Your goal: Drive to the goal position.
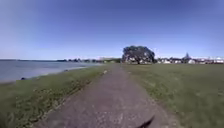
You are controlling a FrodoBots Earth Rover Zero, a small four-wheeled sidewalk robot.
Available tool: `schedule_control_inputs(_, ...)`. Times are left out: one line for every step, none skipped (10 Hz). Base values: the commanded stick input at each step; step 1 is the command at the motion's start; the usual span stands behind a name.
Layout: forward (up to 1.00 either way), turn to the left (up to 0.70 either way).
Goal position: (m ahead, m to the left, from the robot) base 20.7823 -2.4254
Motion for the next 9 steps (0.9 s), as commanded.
schedule_control_inputs(0.70,0.00)
schedule_control_inputs(0.70,0.00)
schedule_control_inputs(0.70,0.00)
schedule_control_inputs(0.70,0.00)
schedule_control_inputs(0.70,-0.16)
schedule_control_inputs(0.70,0.00)
schedule_control_inputs(0.70,0.00)
schedule_control_inputs(0.70,0.00)
schedule_control_inputs(0.70,0.00)
